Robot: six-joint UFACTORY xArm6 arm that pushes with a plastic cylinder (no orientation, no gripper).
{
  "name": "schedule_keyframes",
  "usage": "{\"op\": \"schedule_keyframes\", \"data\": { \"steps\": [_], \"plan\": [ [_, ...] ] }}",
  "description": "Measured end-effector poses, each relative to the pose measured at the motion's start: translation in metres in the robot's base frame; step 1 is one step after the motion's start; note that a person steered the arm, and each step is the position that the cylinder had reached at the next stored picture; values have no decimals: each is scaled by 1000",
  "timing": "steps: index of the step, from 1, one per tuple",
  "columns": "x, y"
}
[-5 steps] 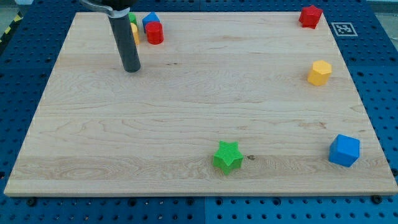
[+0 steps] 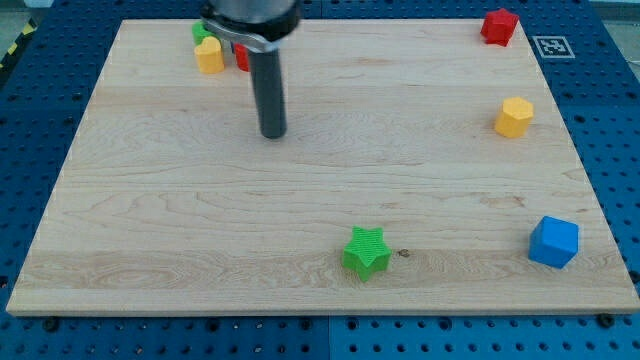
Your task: Push the green star towards the center of the board
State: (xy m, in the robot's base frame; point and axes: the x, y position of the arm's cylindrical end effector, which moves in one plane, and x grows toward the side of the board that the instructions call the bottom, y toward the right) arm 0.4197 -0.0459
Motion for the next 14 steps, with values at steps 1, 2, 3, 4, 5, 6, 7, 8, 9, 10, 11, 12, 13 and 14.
{"op": "schedule_keyframes", "data": {
  "steps": [1, 2, 3, 4, 5, 6, 7, 8, 9, 10, 11, 12, 13, 14],
  "plan": [
    [4, 10],
    [4, 10],
    [13, 49],
    [14, 64],
    [19, 79],
    [42, 117],
    [79, 160],
    [79, 160],
    [80, 160],
    [103, 162],
    [120, 162],
    [140, 162],
    [178, 162],
    [199, 162]
  ]
}}
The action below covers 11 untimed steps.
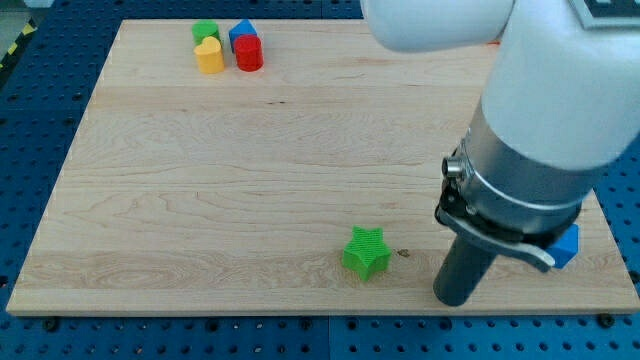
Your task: Push the green star towards the center of the board
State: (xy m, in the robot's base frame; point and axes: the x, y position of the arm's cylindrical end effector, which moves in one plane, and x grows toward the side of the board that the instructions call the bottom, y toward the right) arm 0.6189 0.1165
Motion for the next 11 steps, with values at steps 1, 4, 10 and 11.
{"op": "schedule_keyframes", "data": {
  "steps": [1, 4, 10, 11],
  "plan": [
    [-1, 0],
    [0, -50],
    [-56, -79],
    [-65, -81]
  ]
}}
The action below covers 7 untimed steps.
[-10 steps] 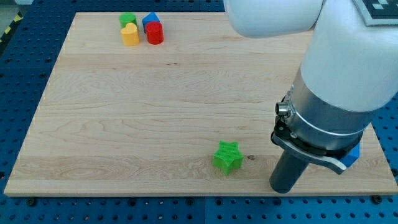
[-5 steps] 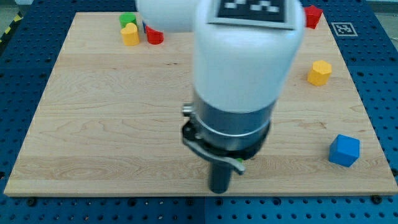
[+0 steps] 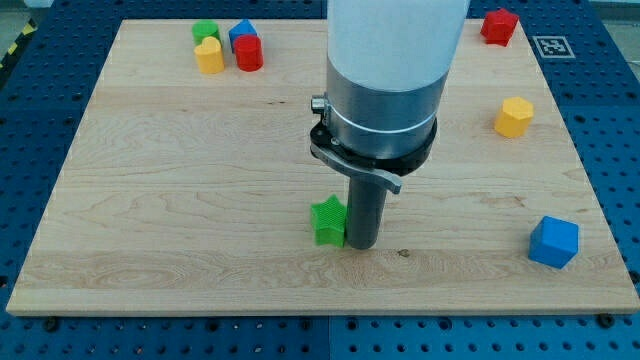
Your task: Push the green star towards the center of the board
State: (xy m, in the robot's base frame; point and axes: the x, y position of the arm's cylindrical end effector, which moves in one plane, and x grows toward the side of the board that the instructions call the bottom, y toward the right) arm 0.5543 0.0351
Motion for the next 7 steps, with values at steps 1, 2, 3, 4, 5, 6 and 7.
{"op": "schedule_keyframes", "data": {
  "steps": [1, 2, 3, 4, 5, 6, 7],
  "plan": [
    [-7, -4],
    [-9, -6],
    [-9, -6],
    [-9, -7],
    [-9, -7],
    [-27, -20],
    [-31, -30]
  ]
}}
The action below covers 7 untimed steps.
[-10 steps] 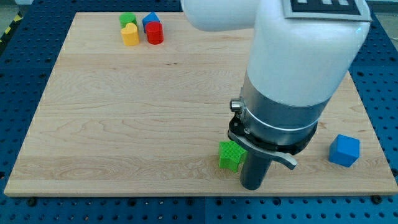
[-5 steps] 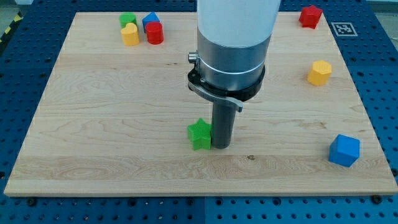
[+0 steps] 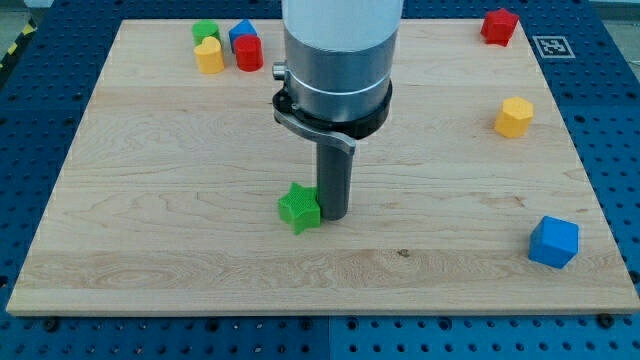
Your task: Push the green star towards the center of the board
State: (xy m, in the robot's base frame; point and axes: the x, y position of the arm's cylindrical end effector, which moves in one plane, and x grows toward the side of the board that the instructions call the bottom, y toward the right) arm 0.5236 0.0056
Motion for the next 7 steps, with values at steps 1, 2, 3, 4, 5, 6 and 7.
{"op": "schedule_keyframes", "data": {
  "steps": [1, 2, 3, 4, 5, 6, 7],
  "plan": [
    [27, 3],
    [45, -20],
    [16, -48],
    [-9, -55],
    [-9, -57],
    [-16, -59],
    [-36, -64]
  ]
}}
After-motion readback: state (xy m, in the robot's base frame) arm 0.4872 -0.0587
